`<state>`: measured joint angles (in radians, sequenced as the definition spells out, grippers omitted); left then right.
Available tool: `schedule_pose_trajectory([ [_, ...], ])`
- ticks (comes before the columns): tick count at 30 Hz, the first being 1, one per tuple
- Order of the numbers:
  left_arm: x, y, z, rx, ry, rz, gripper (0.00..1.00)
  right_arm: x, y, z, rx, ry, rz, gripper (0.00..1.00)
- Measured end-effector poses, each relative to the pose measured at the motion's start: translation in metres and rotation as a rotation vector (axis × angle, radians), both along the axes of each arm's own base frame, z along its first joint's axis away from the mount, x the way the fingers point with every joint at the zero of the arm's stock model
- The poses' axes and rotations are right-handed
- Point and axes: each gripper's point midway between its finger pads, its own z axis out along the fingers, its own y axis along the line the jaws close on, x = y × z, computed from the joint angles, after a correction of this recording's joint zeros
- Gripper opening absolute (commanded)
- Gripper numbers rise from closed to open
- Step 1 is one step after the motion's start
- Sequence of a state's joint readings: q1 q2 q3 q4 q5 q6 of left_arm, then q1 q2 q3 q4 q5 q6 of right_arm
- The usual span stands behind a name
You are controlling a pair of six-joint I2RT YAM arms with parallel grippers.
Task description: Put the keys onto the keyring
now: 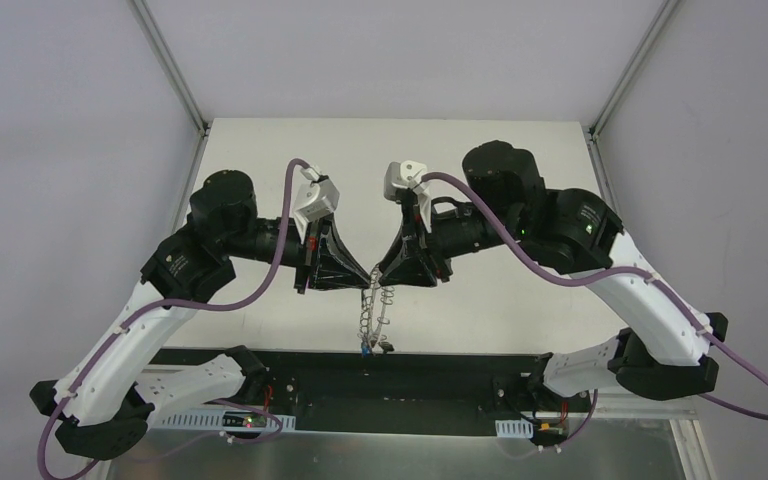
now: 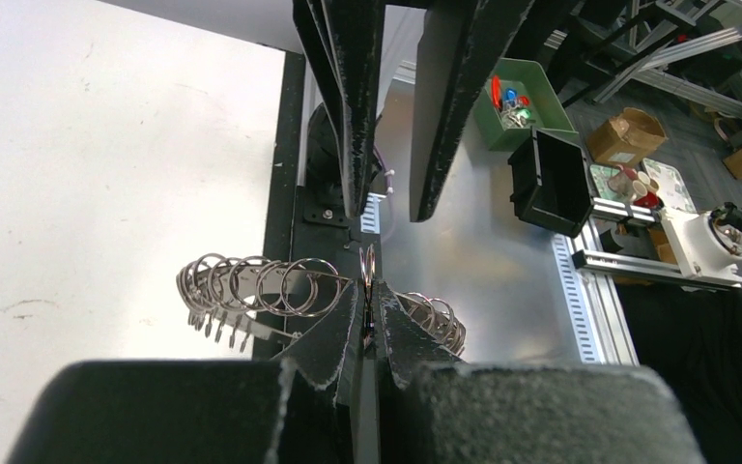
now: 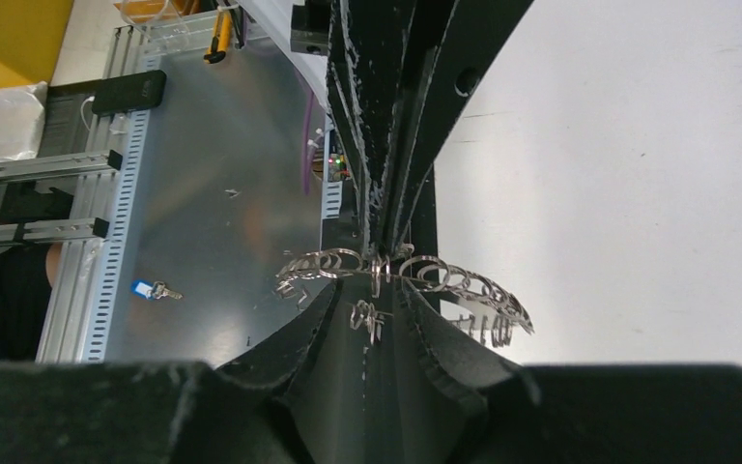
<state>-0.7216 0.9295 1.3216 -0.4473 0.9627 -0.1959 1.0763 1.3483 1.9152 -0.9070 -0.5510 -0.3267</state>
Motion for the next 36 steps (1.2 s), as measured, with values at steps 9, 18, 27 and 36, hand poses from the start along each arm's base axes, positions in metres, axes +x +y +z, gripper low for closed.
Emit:
schedule_pose_trajectory([
  [9,0.002,0.001,-0.004,0.012,-0.013,0.006,0.0,0.002,0.008,-0.006,-0.018,0.047,0.0,0.26],
  [18,0.005,0.001,-0.007,0.024,-0.014,0.024,0.0,0.002,0.009,-0.005,-0.014,0.049,0.001,0.26],
  [27,0.005,0.001,-0.008,0.028,-0.017,0.024,0.0,0.003,0.011,-0.008,-0.022,0.05,0.002,0.27],
  [36,0.005,0.002,-0.009,0.032,-0.02,0.024,0.0,0.005,0.015,-0.014,-0.037,0.055,0.003,0.28],
])
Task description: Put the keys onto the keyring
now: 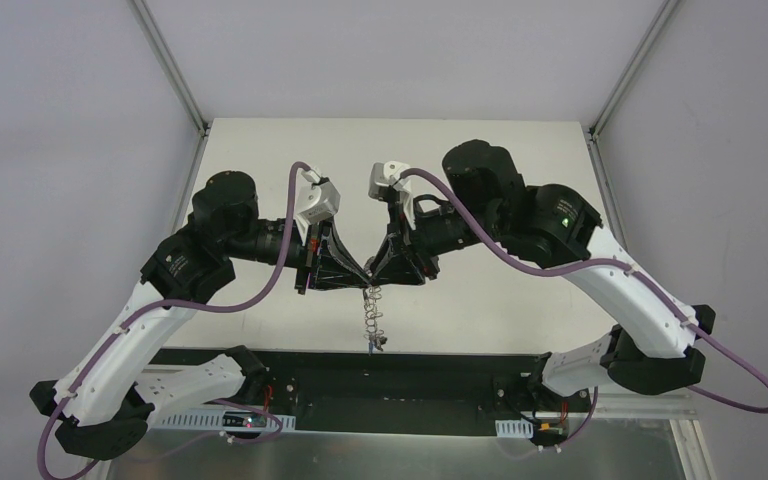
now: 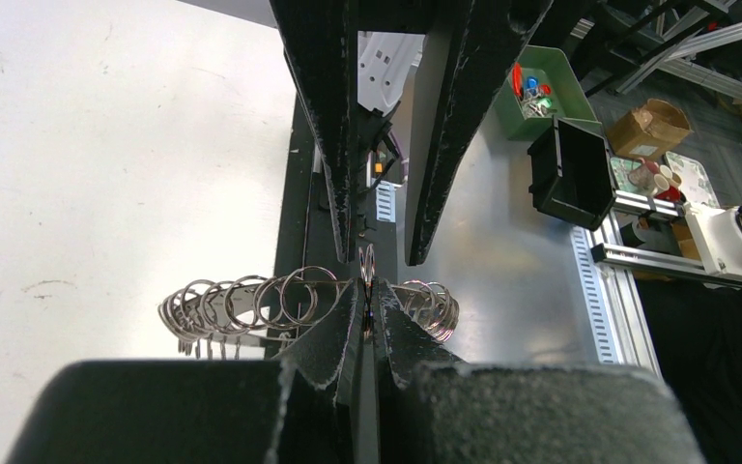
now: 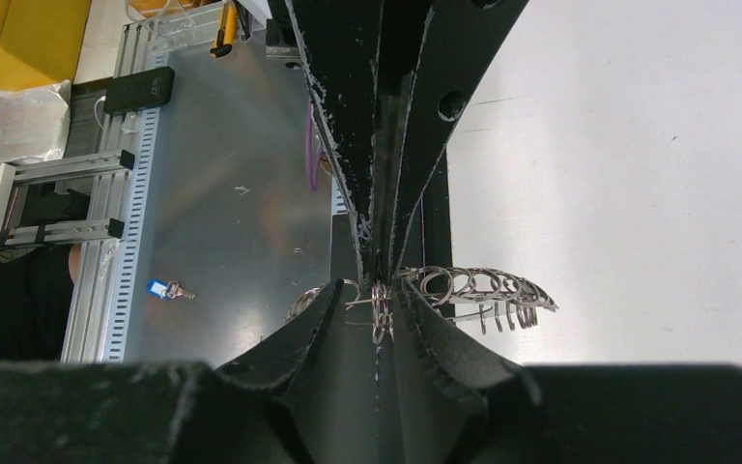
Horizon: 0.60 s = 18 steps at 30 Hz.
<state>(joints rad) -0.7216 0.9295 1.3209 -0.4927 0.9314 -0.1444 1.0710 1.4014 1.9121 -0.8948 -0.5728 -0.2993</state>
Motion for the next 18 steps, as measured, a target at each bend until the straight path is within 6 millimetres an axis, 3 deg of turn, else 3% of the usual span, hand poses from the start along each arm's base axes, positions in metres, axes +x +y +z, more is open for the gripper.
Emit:
schedule_pose_trajectory([
  [18,0.0039,0.0002,-0.0017,0.008,-0.001,0.024,0.0,0.001,0.0011,-0.0101,-0.034,0.01,0.005,0.27],
])
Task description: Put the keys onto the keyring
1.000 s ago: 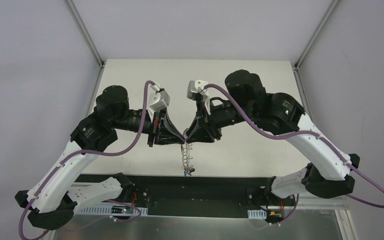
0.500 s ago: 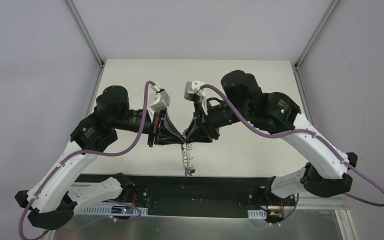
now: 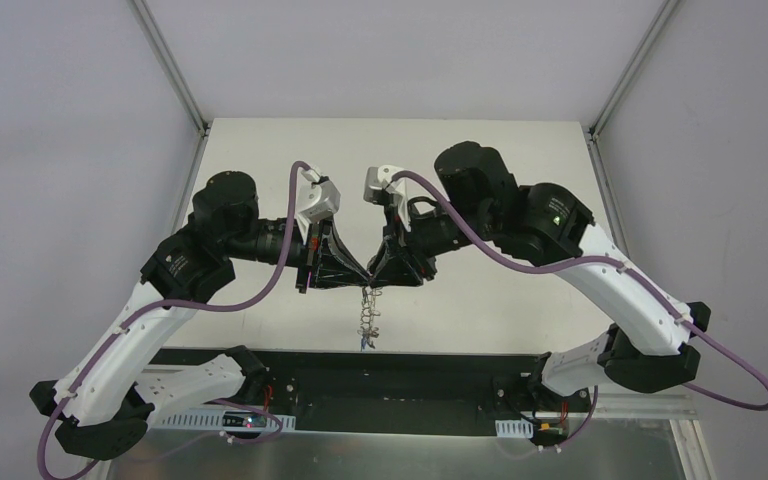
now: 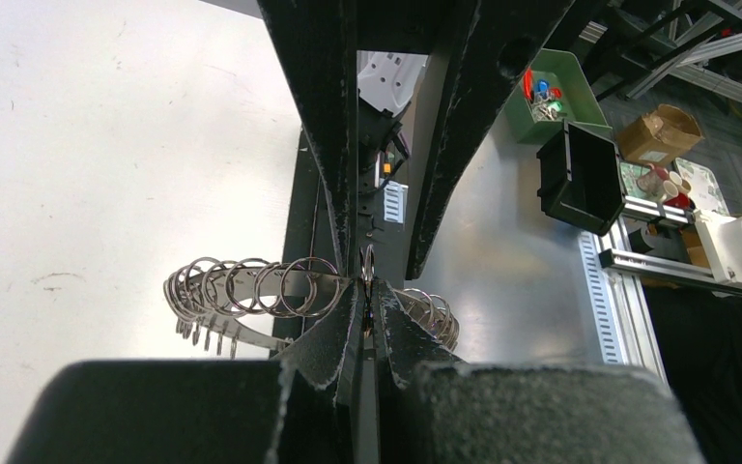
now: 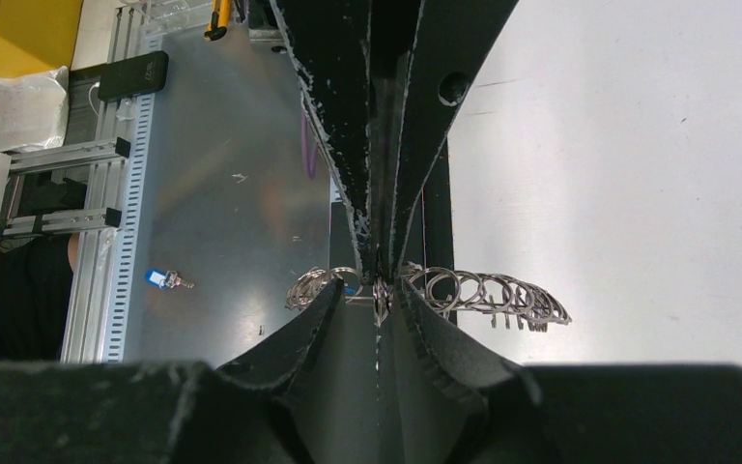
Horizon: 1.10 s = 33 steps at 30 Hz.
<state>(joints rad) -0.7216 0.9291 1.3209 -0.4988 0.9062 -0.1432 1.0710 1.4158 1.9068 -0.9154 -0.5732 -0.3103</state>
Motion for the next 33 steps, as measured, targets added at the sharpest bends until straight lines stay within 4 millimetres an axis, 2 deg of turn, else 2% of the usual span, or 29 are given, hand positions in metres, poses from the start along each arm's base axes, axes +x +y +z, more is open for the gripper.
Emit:
schedule_pose_trajectory([
  [2,0.0,0.0,0.0,0.0,0.0,0.0,0.0,0.0,0.001,-0.002,-0.007,0.002,0.002,0.26],
  [4,0.0,0.0,0.0,0.0,-0.001,0.0,0.0,0.001,0.001,-0.004,-0.013,0.002,0.003,0.2],
  [8,0.0,0.0,0.0,0.001,-0.003,0.001,0.0,0.001,0.001,-0.005,-0.016,-0.002,0.007,0.0],
  [18,-0.001,0.002,-0.001,0.003,-0.004,0.004,0.01,0.001,0.001,-0.006,-0.013,-0.008,0.009,0.0],
  [22,-0.001,0.004,0.001,-0.001,-0.016,0.015,0.23,0.001,0.001,-0.005,0.025,-0.012,-0.013,0.0],
  [25,-0.003,0.006,0.01,-0.031,-0.053,0.018,0.36,0.002,-0.003,-0.005,0.058,-0.022,-0.05,0.0],
  [29,-0.009,0.013,0.026,-0.088,-0.118,0.035,0.42,0.004,-0.008,0.003,0.123,-0.046,-0.101,0.0],
  [33,-0.01,0.021,0.047,-0.157,-0.198,0.076,0.43,0.006,-0.011,0.024,0.227,-0.089,-0.148,0.0],
])
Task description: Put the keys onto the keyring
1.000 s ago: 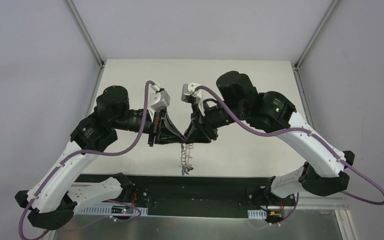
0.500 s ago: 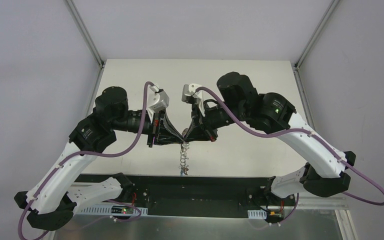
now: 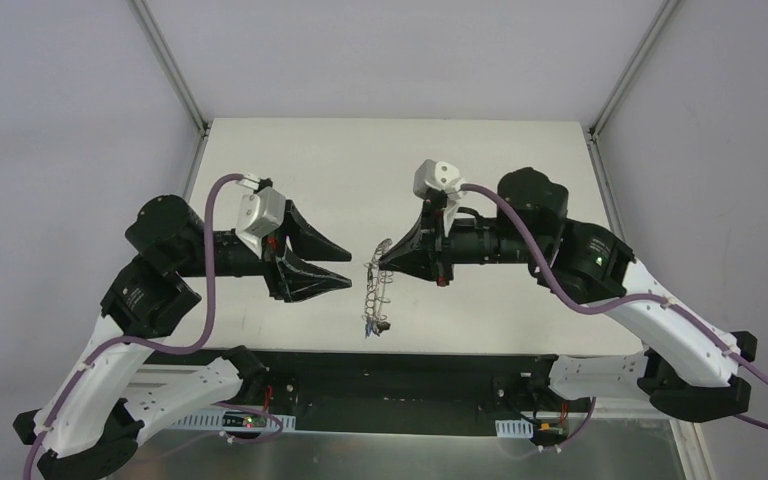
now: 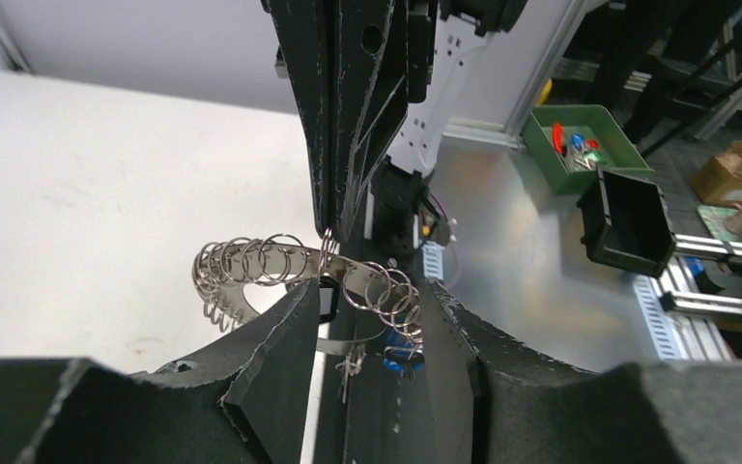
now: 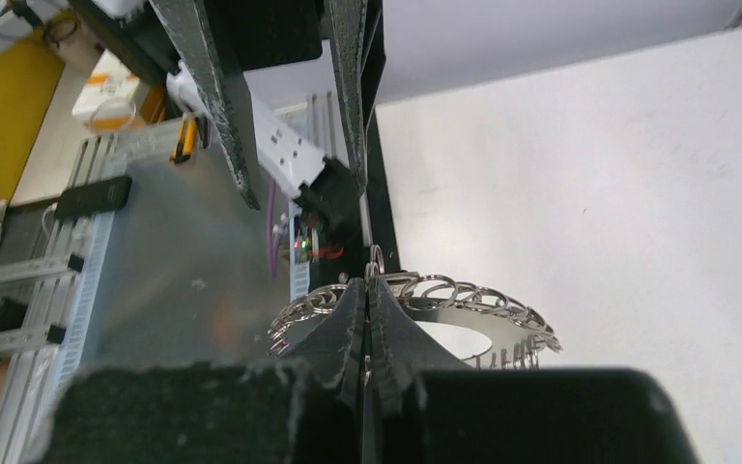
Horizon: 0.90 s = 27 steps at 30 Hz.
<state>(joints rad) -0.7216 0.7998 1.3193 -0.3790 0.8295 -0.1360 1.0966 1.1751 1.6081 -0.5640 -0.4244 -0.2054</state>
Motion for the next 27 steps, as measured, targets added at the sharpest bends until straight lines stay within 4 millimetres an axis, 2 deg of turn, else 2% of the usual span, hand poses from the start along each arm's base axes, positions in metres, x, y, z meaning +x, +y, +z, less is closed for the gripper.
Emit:
schedule_pose_trajectory([
  [5,0.007,0.002,0.019,-0.069,-0.067,0.05,0.44,0.0,-0.006,0.024,0.13,-0.055,-0.049,0.0],
  [15,0.022,-0.002,0.041,-0.155,-0.129,0.107,0.45,-0.001,-0.02,0.069,0.394,-0.157,-0.109,0.0],
  [27,0.023,-0.01,0.085,-0.312,-0.22,0.065,0.47,-0.001,-0.023,0.098,0.577,-0.192,-0.135,0.0],
])
